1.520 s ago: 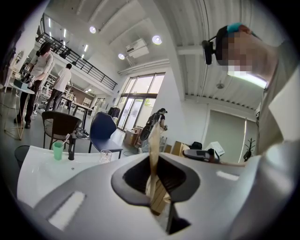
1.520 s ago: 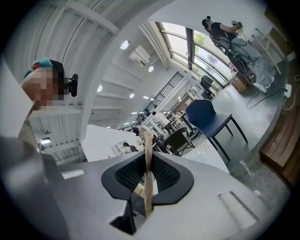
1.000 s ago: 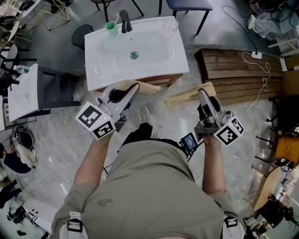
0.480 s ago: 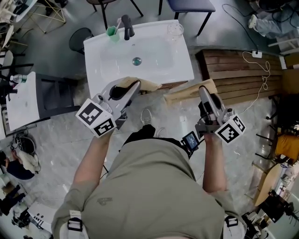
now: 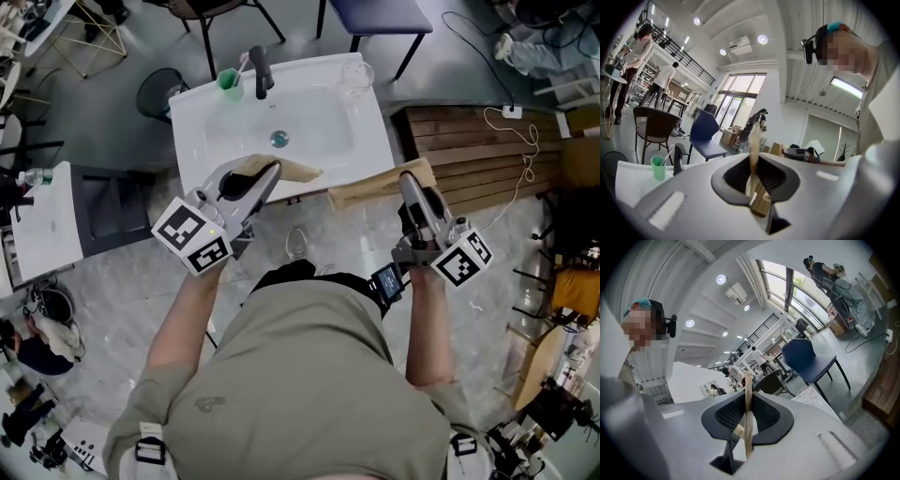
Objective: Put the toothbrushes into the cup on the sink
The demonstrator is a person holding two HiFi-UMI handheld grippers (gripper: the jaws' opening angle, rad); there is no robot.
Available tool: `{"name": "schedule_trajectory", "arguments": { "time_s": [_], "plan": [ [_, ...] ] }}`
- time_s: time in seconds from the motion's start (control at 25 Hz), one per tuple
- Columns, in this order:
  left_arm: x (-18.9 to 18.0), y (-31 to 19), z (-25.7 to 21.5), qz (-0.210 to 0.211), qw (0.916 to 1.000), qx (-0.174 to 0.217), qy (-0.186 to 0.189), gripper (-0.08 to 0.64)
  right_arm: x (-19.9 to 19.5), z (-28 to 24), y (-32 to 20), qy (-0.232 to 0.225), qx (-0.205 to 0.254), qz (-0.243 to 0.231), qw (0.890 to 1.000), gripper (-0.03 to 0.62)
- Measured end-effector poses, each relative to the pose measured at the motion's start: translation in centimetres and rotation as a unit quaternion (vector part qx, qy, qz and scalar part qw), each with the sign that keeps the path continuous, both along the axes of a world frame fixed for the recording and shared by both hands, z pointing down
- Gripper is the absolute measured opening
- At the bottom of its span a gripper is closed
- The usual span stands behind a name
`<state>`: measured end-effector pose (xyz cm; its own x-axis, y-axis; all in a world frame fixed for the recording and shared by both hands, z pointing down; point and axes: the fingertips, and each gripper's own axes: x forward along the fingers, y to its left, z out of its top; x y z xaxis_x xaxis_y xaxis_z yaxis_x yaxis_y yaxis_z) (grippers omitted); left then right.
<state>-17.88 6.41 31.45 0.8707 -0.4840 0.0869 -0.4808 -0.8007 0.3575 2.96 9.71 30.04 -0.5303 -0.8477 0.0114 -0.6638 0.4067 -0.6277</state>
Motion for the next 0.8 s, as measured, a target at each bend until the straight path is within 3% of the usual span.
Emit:
{"name": "schedule_trajectory", "arguments": {
  "time_s": [0.8],
  "plan": [
    [0.2, -3.4, 0.5, 0.0, 1.0, -0.004, -0.003, 0.034, 0.8, 0.7, -3.7, 0.0, -0.005, 0.006, 1.0, 0.055]
  ]
}}
